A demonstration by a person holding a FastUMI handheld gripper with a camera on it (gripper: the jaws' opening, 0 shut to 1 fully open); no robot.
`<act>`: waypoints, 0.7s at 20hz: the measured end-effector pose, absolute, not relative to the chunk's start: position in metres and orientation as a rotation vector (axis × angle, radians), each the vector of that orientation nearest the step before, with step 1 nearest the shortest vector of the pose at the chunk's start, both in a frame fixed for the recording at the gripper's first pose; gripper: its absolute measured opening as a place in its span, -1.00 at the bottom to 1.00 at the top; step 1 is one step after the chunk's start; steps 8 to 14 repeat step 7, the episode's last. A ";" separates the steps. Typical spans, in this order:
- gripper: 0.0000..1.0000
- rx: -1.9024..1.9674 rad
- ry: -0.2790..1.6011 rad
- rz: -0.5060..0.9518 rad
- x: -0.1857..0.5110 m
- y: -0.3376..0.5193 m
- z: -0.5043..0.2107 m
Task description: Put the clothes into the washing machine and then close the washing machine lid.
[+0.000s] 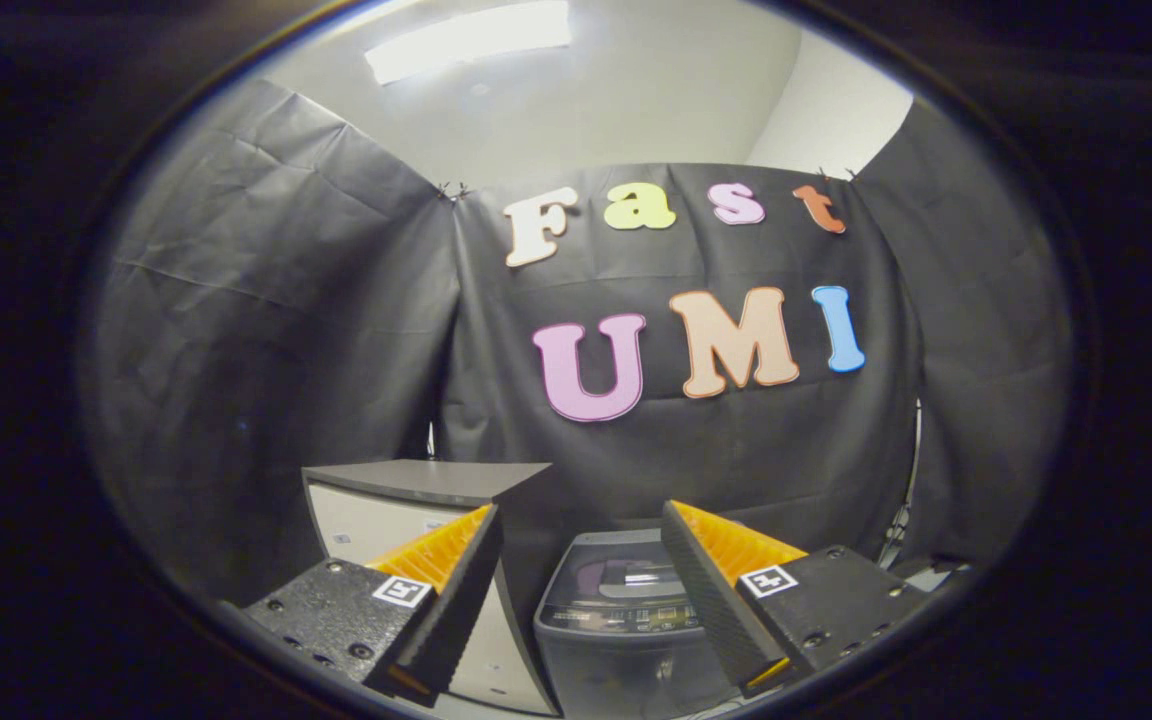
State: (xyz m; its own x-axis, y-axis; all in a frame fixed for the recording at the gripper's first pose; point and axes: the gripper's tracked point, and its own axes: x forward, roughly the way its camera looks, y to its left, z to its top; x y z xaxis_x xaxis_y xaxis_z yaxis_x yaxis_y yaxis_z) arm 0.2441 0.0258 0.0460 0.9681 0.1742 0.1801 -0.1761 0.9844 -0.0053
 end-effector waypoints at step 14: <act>0.92 -0.026 -0.216 0.084 0.249 0.005 0.052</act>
